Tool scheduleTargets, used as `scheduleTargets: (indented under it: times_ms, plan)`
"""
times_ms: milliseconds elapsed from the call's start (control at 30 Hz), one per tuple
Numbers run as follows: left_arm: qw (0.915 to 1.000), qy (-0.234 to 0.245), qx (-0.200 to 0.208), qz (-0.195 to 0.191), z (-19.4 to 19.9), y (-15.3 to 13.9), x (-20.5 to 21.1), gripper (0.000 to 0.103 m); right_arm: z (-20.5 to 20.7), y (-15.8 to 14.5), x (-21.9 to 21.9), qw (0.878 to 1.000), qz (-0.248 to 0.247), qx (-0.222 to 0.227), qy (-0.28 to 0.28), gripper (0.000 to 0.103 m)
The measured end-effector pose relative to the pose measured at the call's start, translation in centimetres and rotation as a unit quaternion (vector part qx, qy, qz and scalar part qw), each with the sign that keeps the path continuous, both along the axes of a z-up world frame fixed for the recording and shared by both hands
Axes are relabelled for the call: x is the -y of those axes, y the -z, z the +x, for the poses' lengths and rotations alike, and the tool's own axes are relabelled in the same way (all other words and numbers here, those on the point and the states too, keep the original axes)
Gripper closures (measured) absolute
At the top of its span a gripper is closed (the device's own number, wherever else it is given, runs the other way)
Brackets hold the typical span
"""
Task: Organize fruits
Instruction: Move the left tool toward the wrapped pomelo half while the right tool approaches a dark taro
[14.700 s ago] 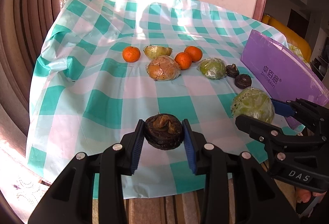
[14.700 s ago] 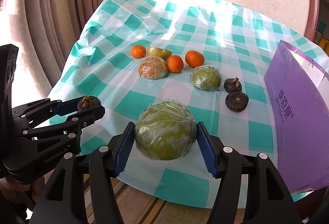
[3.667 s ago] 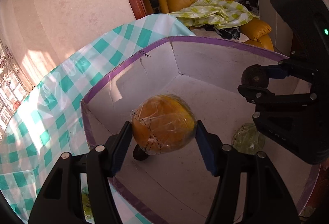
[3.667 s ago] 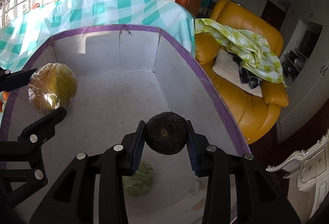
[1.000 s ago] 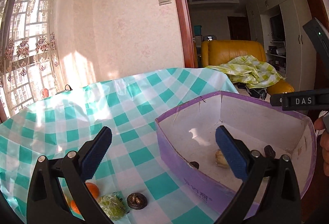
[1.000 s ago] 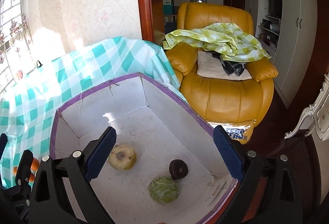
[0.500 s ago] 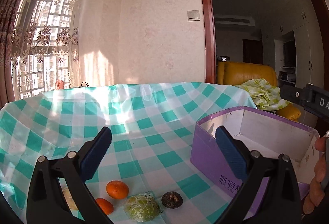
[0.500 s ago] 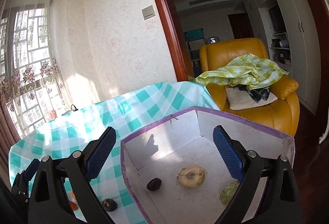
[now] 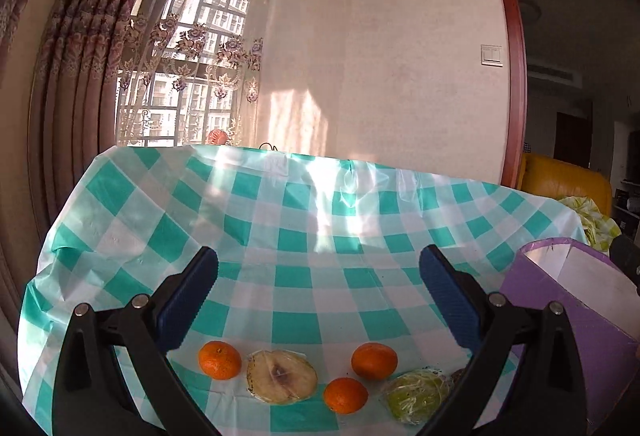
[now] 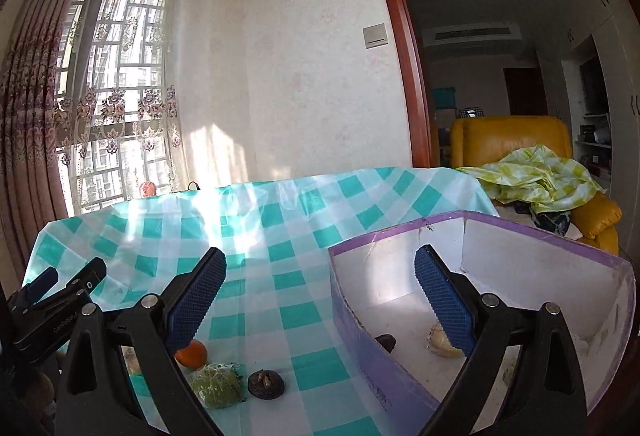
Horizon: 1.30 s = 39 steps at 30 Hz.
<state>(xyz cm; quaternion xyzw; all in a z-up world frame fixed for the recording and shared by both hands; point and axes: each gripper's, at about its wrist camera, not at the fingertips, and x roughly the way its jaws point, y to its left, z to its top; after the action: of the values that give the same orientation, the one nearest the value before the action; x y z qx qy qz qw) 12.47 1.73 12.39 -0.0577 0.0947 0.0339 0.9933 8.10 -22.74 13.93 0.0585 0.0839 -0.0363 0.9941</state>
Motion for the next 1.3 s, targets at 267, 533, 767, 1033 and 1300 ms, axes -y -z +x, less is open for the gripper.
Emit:
scheduleTargets:
  times_ms: [267,533,767,1033,1300]
  plan:
    - [0.9969,-0.07,-0.026,-0.027,-0.2,1.9,-4.4,0.005,1.8,3.4,-4.5,0.994,-0.063,-0.061,-0.067,0.011]
    - [0.9914,-0.11,-0.054,-0.045,0.4,3.4,-6.2,0.009,3.3,6.0,-5.8,0.987,-0.079,-0.115,-0.084,0.011]
    - [0.9873,-0.125,-0.078,-0.059,1.0,4.2,-7.1,0.012,4.4,7.1,-5.7,0.983,-0.073,-0.146,-0.086,0.011]
    - [0.9775,-0.144,-0.114,-0.103,1.6,5.6,-9.0,0.022,5.0,7.6,-5.7,0.98,-0.073,-0.161,-0.087,0.011]
    - [0.9767,-0.134,-0.13,-0.106,2.1,5.9,-8.9,0.026,6.6,8.7,-5.0,0.973,-0.051,-0.208,-0.081,0.017]
